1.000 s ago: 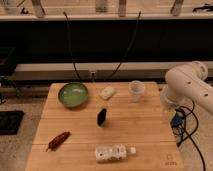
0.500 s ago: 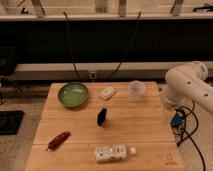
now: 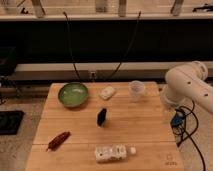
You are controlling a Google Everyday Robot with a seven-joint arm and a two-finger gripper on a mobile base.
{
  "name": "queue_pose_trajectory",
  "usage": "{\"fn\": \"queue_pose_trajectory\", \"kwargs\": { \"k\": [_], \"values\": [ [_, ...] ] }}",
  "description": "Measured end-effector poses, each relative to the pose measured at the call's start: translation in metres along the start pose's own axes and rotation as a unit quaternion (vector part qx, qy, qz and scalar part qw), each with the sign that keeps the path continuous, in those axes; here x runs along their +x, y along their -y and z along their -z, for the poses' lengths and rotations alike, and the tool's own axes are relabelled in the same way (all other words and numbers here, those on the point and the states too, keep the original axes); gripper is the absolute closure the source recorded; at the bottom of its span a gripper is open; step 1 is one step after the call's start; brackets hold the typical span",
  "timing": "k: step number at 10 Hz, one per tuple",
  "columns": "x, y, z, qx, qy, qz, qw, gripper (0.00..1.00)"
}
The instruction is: Knock the eraser over
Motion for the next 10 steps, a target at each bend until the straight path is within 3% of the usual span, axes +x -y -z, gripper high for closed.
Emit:
{"fn": "queue_pose_trajectory", "kwargs": {
  "k": [3,6,10],
  "values": [
    [-0.024,-0.011,-0.013,0.0,-0.006,0.032,0.9995,0.2],
    [-0.03,-0.017,-0.019,-0.001,-0.011,0.056,0.9984,0.2],
    [-0.055,-0.021,-0.033,-0.004,-0.015,0.087,0.9961,0.2]
  ]
}}
